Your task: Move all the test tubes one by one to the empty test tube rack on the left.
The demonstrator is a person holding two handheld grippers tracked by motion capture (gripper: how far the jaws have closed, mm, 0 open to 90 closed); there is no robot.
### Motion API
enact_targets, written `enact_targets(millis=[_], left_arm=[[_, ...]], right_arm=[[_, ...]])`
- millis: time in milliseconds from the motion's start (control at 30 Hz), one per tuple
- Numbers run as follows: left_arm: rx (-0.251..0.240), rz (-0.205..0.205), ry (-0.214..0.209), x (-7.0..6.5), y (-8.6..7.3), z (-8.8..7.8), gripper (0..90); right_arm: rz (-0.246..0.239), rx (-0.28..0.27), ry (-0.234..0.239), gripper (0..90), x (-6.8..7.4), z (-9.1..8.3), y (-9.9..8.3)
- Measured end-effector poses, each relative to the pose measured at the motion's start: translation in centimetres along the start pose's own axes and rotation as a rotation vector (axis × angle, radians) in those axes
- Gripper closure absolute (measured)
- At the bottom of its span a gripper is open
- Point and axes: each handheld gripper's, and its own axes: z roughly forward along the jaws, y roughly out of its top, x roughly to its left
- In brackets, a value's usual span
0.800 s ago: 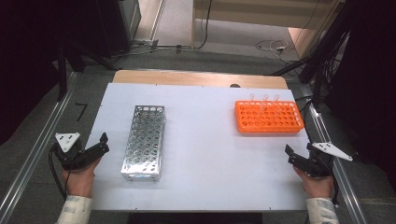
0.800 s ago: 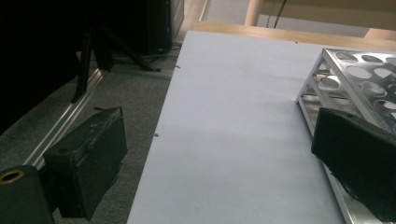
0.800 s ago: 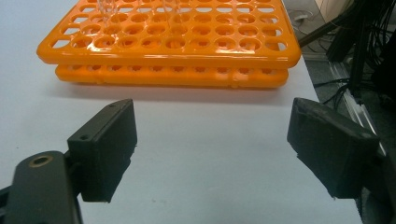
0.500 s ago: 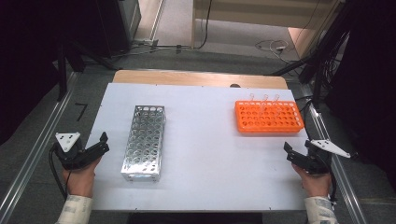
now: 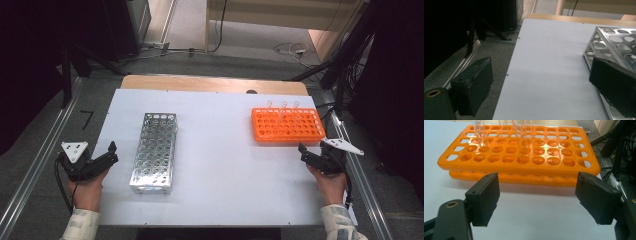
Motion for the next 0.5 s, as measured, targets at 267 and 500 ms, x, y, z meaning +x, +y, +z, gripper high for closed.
enact_targets(millis=[267, 500], left_arm=[[0.008, 0.008, -0.006, -0.3, 0.0, 0.0, 5.2], [0.009, 0.005, -0.008, -0.3, 0.0, 0.0, 5.3]], right_arm=[[-0.015, 0.001, 0.012, 23.9, 0.3, 1.5, 1.1], [-0.033, -0.013, 0.017, 32.8, 0.9, 3.4, 2.2]])
